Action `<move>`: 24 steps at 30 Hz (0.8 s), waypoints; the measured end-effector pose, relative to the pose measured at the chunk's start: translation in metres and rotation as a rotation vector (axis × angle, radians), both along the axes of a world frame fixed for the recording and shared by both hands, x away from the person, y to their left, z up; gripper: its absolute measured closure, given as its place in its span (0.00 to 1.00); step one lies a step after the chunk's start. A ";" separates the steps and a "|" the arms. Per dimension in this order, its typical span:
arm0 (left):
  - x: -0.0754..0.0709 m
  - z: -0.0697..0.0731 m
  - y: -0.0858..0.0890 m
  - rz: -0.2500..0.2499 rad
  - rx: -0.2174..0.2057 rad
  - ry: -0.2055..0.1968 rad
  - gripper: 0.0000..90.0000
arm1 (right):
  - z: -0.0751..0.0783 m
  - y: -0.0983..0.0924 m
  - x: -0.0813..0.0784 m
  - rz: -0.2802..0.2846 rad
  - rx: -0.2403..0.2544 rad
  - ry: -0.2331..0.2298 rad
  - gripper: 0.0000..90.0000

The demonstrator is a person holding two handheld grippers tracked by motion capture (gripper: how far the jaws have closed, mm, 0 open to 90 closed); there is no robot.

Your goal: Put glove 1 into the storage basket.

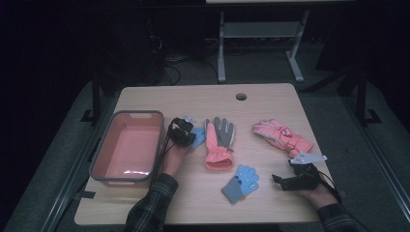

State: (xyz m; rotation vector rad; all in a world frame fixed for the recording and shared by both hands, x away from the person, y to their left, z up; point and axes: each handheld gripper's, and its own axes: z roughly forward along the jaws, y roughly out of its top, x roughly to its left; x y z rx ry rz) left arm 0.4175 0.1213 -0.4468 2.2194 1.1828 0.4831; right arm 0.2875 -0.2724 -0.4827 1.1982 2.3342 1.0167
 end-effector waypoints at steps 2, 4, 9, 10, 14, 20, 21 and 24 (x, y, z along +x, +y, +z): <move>-0.003 0.010 -0.001 -0.007 -0.007 -0.012 0.97 | 0.000 0.000 0.000 -0.001 0.000 0.000 0.12; -0.004 0.016 -0.002 -0.011 -0.019 -0.017 0.98 | 0.000 0.000 0.000 0.000 0.000 0.000 0.12; -0.008 0.033 0.000 -0.032 -0.026 -0.028 0.98 | 0.000 0.000 0.000 -0.001 0.000 0.001 0.12; -0.009 0.035 0.001 -0.042 -0.027 -0.027 0.98 | 0.000 0.000 0.000 0.000 0.000 0.000 0.12; -0.013 0.046 0.004 -0.067 -0.042 -0.024 0.98 | 0.002 0.000 -0.002 0.009 -0.002 0.003 0.19; -0.020 0.055 0.013 -0.127 -0.100 -0.009 0.98 | 0.009 0.005 -0.011 0.070 0.031 0.013 0.62; -0.022 0.056 0.014 -0.135 -0.108 -0.002 0.98 | 0.010 0.007 -0.012 0.093 0.038 0.012 0.68; -0.027 0.060 0.018 -0.164 -0.140 0.014 0.98 | 0.014 0.016 -0.014 0.156 0.081 0.037 0.88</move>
